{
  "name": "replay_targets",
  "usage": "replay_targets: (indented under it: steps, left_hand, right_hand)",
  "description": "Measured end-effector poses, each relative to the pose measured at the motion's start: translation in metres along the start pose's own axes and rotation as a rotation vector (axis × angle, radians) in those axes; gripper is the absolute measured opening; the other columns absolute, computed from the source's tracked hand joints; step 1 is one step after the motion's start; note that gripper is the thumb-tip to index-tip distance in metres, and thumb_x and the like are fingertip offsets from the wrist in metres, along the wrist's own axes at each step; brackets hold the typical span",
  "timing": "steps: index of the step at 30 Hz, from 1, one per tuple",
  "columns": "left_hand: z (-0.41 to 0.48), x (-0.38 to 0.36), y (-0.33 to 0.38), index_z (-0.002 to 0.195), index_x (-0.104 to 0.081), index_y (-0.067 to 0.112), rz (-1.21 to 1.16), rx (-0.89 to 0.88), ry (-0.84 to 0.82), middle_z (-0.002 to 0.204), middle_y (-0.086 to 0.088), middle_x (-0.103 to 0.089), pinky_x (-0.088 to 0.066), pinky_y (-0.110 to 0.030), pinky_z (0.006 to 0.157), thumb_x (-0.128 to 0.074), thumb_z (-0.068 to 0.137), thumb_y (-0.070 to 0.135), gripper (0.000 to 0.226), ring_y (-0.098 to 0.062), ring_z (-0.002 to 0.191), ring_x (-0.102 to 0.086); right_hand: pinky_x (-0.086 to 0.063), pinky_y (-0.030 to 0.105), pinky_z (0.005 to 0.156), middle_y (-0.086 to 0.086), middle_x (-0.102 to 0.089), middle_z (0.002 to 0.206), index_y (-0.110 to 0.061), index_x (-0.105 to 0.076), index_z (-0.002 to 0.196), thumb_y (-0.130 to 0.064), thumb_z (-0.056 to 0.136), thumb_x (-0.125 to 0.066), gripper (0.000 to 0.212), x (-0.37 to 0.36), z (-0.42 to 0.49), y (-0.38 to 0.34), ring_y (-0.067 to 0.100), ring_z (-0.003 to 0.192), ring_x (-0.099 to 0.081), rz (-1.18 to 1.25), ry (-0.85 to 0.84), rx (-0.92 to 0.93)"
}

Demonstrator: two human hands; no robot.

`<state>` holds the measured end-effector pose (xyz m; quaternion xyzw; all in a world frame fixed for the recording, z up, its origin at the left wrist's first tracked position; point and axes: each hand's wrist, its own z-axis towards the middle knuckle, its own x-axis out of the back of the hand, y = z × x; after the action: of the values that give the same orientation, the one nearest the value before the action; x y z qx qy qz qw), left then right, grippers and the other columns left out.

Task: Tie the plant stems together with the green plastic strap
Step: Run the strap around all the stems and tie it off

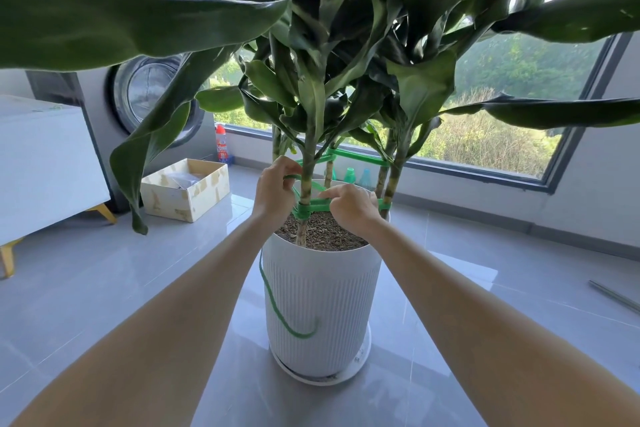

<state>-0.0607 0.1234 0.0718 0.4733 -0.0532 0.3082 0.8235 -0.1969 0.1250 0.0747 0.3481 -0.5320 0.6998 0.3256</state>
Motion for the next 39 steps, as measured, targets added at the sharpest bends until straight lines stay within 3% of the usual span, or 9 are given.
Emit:
replay_targets:
  steps: [6, 9, 11, 15, 19, 27, 32, 36, 39]
  left_hand:
    - [-0.001, 0.013, -0.014, 0.106, -0.052, 0.015, 0.030, 0.199, -0.029, 0.089, 0.003, -0.064, -0.050, -0.048, 0.087, -0.051, 0.094, 0.009, 0.014, -0.025, 0.093, -0.062]
    - [-0.003, 0.027, -0.019, 0.104, -0.054, 0.015, 0.069, 0.202, -0.064, 0.088, -0.001, -0.060, -0.049, -0.041, 0.087, -0.060, 0.087, 0.019, 0.018, -0.021, 0.082, -0.058]
    - [-0.004, 0.034, -0.019, 0.104, -0.056, 0.013, 0.054, 0.191, -0.101, 0.080, -0.001, -0.059, -0.046, -0.028, 0.069, -0.063, 0.086, 0.027, 0.024, -0.014, 0.072, -0.053]
    - [-0.004, 0.041, -0.024, 0.106, -0.064, 0.011, 0.044, 0.188, -0.029, 0.078, -0.009, -0.061, -0.034, -0.024, 0.054, -0.057, 0.092, 0.032, 0.025, -0.010, 0.059, -0.044]
    - [-0.008, 0.045, -0.022, 0.103, -0.072, 0.008, 0.239, 0.029, 0.085, 0.096, -0.011, -0.071, -0.038, -0.020, 0.068, -0.062, 0.090, 0.021, 0.021, -0.016, 0.074, -0.058]
    - [-0.010, 0.020, -0.014, 0.106, -0.072, 0.012, 0.249, -0.009, 0.039, 0.094, -0.006, -0.074, -0.045, -0.024, 0.079, -0.064, 0.088, 0.016, 0.020, -0.021, 0.088, -0.067]
    - [-0.008, 0.009, -0.012, 0.107, -0.072, 0.011, 0.222, 0.046, 0.025, 0.096, -0.007, -0.074, -0.041, -0.019, 0.075, -0.062, 0.089, 0.013, 0.020, -0.021, 0.090, -0.067]
    - [-0.006, 0.003, -0.013, 0.109, -0.071, 0.014, 0.259, 0.058, 0.014, 0.103, -0.007, -0.072, -0.044, -0.025, 0.077, -0.057, 0.092, 0.011, 0.022, -0.024, 0.093, -0.065]
    - [-0.003, -0.003, -0.016, 0.110, -0.070, 0.018, 0.279, 0.079, -0.015, 0.110, -0.007, -0.070, -0.047, -0.037, 0.088, -0.052, 0.095, 0.012, 0.025, -0.028, 0.099, -0.062]
  right_hand:
    - [-0.035, 0.042, 0.098, 0.013, -0.052, 0.096, -0.007, -0.053, 0.093, -0.003, 0.086, -0.039, 0.016, 0.005, -0.007, 0.002, 0.033, 0.110, -0.046, -0.130, 0.121, -0.084]
    - [-0.046, 0.036, 0.072, 0.014, -0.058, 0.094, -0.006, -0.056, 0.099, -0.002, 0.088, -0.041, 0.019, 0.013, -0.007, 0.007, 0.032, 0.096, -0.056, -0.112, 0.149, -0.144]
    - [-0.046, 0.034, 0.065, 0.010, -0.057, 0.086, -0.008, -0.052, 0.089, -0.001, 0.088, -0.042, 0.012, 0.016, -0.006, 0.008, 0.029, 0.083, -0.058, -0.078, 0.171, -0.172]
    - [-0.045, 0.034, 0.062, 0.011, -0.056, 0.080, -0.008, -0.044, 0.067, 0.000, 0.087, -0.043, 0.021, 0.019, -0.004, 0.011, 0.028, 0.073, -0.054, 0.008, 0.208, -0.193]
    - [-0.051, 0.035, 0.072, 0.018, -0.066, 0.103, 0.001, -0.064, 0.110, 0.001, 0.089, -0.044, 0.029, 0.021, -0.008, 0.013, 0.030, 0.087, -0.061, 0.022, 0.255, -0.154]
    - [-0.048, 0.025, 0.089, 0.009, -0.060, 0.112, -0.004, -0.067, 0.101, -0.002, 0.091, -0.051, 0.019, 0.010, -0.015, 0.037, 0.022, 0.106, -0.056, 0.087, 0.571, 0.007]
    - [-0.037, 0.026, 0.082, 0.007, -0.049, 0.097, -0.007, -0.047, 0.093, -0.003, 0.092, -0.044, 0.005, 0.020, -0.010, 0.054, 0.023, 0.098, -0.047, 0.409, 0.798, -0.240]
    - [-0.042, 0.034, 0.067, 0.015, -0.055, 0.102, -0.008, -0.036, 0.104, -0.015, 0.099, -0.030, 0.010, 0.031, 0.006, 0.065, 0.020, 0.078, -0.050, 0.900, 0.543, -0.483]
    - [-0.044, 0.032, 0.084, 0.012, -0.059, 0.098, -0.007, -0.050, 0.105, -0.027, 0.105, -0.022, 0.035, 0.030, 0.010, 0.072, 0.020, 0.088, -0.053, 1.188, 0.328, -0.509]
